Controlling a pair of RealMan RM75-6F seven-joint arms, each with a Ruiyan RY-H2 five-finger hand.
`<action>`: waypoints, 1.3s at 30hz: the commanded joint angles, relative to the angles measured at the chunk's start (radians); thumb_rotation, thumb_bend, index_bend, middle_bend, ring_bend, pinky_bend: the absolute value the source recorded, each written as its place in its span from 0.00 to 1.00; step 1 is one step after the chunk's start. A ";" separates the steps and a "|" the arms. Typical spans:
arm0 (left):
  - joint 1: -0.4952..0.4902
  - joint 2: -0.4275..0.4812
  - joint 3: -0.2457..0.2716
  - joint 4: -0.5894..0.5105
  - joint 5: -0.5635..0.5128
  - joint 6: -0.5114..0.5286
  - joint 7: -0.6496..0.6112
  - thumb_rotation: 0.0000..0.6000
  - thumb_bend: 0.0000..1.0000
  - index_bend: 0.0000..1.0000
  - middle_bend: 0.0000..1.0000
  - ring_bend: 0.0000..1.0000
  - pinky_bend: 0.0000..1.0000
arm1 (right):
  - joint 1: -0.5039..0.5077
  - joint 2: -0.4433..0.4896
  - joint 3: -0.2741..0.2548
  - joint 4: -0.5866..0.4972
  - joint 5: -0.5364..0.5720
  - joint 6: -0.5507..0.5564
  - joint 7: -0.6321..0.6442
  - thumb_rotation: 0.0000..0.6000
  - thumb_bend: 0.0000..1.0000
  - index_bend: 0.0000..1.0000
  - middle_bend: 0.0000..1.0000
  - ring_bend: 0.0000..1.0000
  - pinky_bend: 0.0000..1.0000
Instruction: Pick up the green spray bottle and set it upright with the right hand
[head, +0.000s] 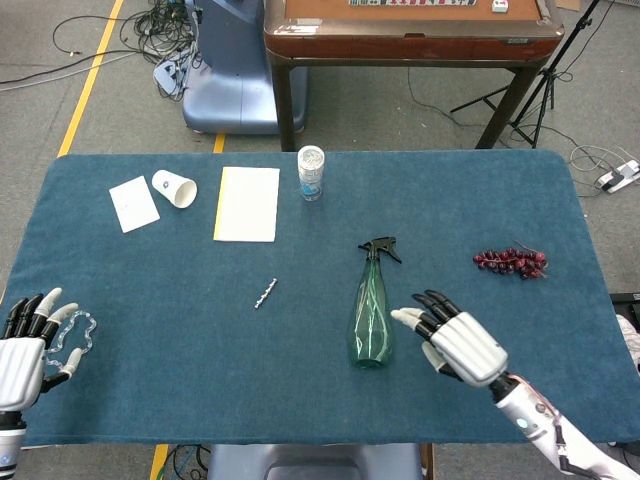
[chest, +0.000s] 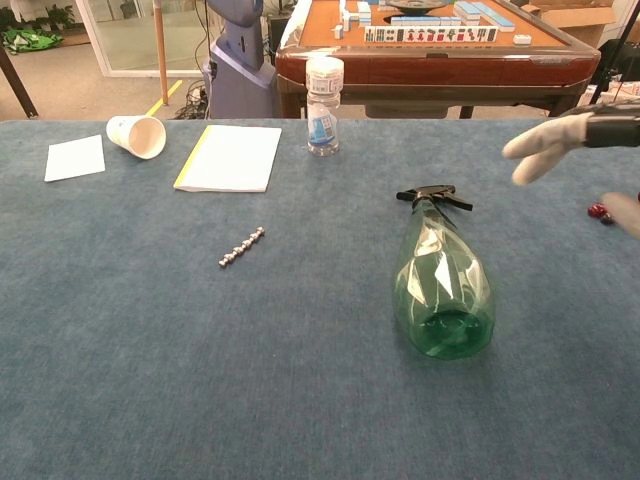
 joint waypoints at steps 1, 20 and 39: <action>0.003 -0.001 0.000 0.003 0.002 0.004 -0.004 1.00 0.35 0.21 0.07 0.04 0.00 | 0.067 -0.042 0.015 -0.018 0.001 -0.077 -0.017 1.00 0.70 0.16 0.23 0.08 0.11; 0.013 -0.006 0.007 0.019 0.023 0.020 -0.021 1.00 0.35 0.27 0.07 0.04 0.00 | 0.288 -0.212 0.038 0.086 0.132 -0.346 -0.070 1.00 0.70 0.21 0.26 0.08 0.12; -0.001 -0.016 0.006 0.000 0.039 0.007 0.008 1.00 0.35 0.27 0.07 0.04 0.00 | 0.271 0.000 -0.097 0.105 0.050 -0.272 -0.024 1.00 0.71 0.33 0.48 0.13 0.11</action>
